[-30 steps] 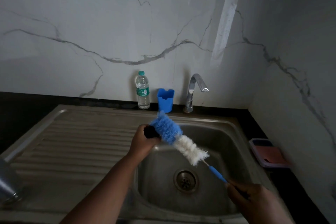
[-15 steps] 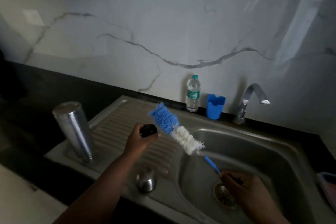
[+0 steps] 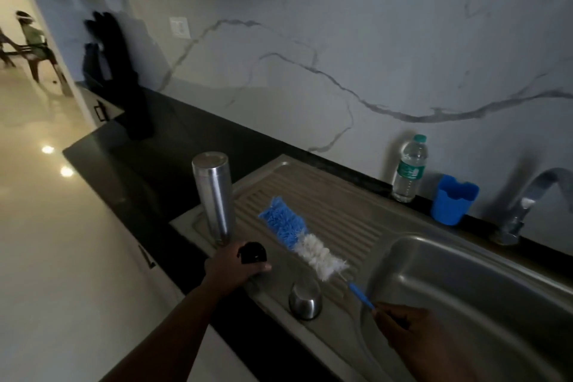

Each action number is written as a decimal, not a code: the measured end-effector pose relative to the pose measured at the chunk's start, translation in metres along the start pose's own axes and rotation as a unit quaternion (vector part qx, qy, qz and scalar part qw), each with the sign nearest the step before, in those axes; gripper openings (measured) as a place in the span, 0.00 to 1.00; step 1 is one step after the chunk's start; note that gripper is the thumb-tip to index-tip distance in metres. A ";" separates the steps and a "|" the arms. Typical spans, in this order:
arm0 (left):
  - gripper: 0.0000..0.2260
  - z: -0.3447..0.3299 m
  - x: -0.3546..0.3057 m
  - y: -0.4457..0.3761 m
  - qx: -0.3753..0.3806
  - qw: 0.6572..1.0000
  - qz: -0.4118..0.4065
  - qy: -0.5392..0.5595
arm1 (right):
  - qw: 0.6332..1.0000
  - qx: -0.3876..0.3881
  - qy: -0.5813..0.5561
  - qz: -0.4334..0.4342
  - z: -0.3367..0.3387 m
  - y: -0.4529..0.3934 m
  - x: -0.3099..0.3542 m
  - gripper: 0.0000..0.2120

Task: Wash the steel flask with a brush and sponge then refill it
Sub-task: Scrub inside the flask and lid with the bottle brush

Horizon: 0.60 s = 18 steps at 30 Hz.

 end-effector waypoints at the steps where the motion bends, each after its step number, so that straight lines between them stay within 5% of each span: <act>1: 0.46 -0.001 0.001 0.001 0.006 1.000 0.004 -0.003 | 1.000 0.006 0.003 -0.004 0.000 -0.001 0.000 0.21; 9: 0.47 -0.007 0.002 0.002 -0.008 0.999 -0.041 0.000 | 1.000 -0.002 0.002 -0.020 0.001 -0.002 0.000 0.24; 15: 0.39 0.025 -0.015 0.008 -0.220 0.963 -0.137 0.069 | 1.000 0.001 -0.001 -0.011 0.004 -0.001 -0.004 0.20; 18: 0.45 0.036 -0.027 -0.001 -0.268 0.946 -0.114 0.143 | 1.000 -0.006 -0.003 -0.023 0.006 -0.002 -0.002 0.21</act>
Point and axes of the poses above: each hand's wrist, its own y-axis away from the middle knuckle, its own z-axis out of the back of the hand, x = y × z, the point moved 3 cm from there along -y, towards the middle knuckle, and after that the axes turned 15 degrees about y, right-handed, at the moved point
